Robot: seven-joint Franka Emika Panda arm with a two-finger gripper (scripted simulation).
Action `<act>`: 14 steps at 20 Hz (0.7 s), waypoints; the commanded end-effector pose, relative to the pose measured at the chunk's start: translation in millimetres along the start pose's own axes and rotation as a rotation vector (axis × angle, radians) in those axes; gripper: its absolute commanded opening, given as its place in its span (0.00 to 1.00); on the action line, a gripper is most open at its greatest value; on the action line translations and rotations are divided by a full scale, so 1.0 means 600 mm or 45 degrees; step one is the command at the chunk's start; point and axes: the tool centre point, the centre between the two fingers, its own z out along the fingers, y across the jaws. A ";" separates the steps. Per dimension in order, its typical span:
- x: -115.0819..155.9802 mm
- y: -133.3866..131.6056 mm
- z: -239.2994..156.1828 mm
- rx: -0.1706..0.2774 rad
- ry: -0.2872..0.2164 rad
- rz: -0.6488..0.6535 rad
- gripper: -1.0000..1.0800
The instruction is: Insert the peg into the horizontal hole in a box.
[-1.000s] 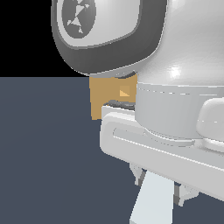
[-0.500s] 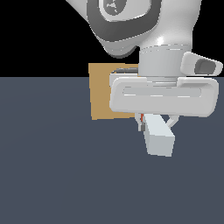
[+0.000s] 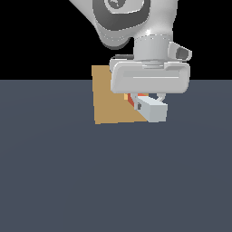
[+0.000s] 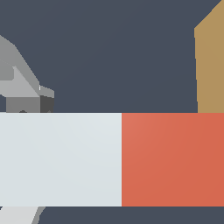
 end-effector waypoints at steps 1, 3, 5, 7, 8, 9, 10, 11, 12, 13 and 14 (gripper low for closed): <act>0.013 -0.002 -0.011 -0.004 -0.001 -0.038 0.00; 0.017 -0.003 -0.013 -0.004 0.000 -0.049 0.00; 0.017 -0.003 -0.013 -0.004 0.000 -0.050 0.00; 0.017 -0.003 -0.013 -0.004 0.000 -0.050 0.00; 0.018 -0.005 -0.009 0.001 0.000 -0.049 0.00; 0.018 -0.004 -0.010 -0.001 0.000 -0.050 0.00; 0.017 -0.003 -0.015 -0.006 0.000 -0.051 0.00; 0.016 -0.002 -0.016 -0.008 0.000 -0.052 0.00; 0.016 -0.002 -0.016 -0.008 0.000 -0.052 0.00; 0.016 -0.002 -0.016 -0.008 0.000 -0.052 0.00; 0.016 -0.002 -0.016 -0.008 0.000 -0.052 0.00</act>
